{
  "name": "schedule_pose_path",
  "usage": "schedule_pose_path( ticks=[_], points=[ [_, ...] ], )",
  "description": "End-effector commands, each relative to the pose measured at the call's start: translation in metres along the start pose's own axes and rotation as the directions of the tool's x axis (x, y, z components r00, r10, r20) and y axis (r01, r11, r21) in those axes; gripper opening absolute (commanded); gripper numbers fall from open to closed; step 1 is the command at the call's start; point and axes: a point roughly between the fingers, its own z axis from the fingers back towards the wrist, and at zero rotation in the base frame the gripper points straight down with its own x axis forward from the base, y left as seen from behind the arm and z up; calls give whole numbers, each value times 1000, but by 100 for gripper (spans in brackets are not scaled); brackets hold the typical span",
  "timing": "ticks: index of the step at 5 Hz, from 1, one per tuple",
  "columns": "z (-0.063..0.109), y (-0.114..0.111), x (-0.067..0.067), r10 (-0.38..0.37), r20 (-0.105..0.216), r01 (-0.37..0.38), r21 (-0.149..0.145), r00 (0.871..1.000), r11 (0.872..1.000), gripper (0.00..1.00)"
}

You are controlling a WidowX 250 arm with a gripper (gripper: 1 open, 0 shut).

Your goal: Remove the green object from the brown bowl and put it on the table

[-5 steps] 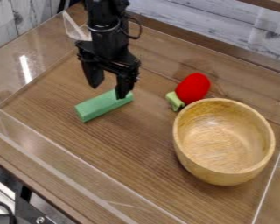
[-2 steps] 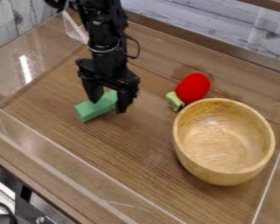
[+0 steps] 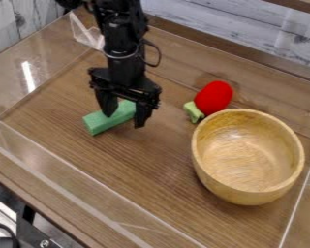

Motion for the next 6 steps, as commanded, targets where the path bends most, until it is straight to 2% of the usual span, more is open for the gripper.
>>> schedule_pose_path(
  ticks=[1,2,3,4,5,6],
  points=[
    [12,-12,14,-27,46,27,0,999,1000,100],
    [17,-10,13,-33,41,33,-1,999,999,100],
    [29,2,16,-16,75,17,-6,997,1000,100],
    [53,29,18,-6,116,7,-8,993,1000,100],
    [85,68,19,22,166,-19,-21,986,1000,100],
    [102,81,27,63,203,-55,-44,977,998,100]
  ],
)
